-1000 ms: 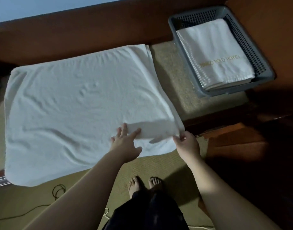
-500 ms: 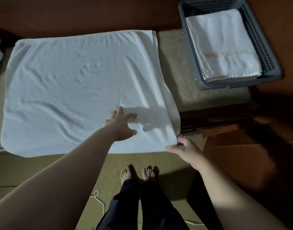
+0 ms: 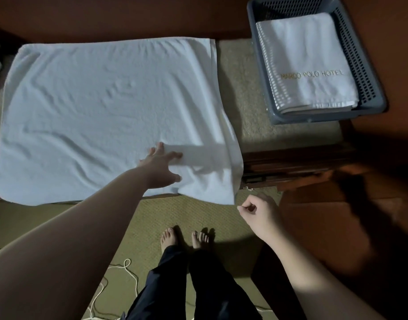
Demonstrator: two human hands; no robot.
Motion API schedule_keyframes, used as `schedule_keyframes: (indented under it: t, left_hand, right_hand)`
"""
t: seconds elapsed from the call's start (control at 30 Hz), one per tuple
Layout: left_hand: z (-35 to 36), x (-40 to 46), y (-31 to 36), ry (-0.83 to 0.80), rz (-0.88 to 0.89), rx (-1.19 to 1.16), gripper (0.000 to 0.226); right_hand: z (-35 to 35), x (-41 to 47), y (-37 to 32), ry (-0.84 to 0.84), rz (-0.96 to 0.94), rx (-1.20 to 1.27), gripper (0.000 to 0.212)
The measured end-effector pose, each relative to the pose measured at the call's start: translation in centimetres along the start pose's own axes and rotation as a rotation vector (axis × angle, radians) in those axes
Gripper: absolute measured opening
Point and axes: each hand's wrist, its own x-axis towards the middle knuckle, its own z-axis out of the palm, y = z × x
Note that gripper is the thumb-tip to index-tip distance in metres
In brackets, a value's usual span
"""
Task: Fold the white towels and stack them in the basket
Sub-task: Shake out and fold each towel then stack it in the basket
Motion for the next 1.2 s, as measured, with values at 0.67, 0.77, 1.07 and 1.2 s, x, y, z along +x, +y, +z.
schedule_keyframes:
  t: [0.67,0.77,1.07,1.2]
  left_hand:
    - [0.1,-0.3,0.2,-0.004,-0.005,-0.003,0.088]
    - [0.1,-0.4,0.2,-0.013,-0.001,-0.015,0.089]
    - [-0.5,-0.3,0.2,-0.07,0.025,0.042,0.094]
    - [-0.6,-0.1,-0.2,-0.067,0.052,0.066,0.098]
  right_hand:
    - [-2.5,12.8,-10.6,0.001,0.297,0.404,0.024]
    - [-2.1,16.1,-11.7,-0.071,0.319,0.311,0.05]
    - [-3.0,26.4,-18.2,-0.098,0.481,0.503,0.014]
    - [-3.1,33.0,-19.4,-0.078,0.524,0.581,0.04]
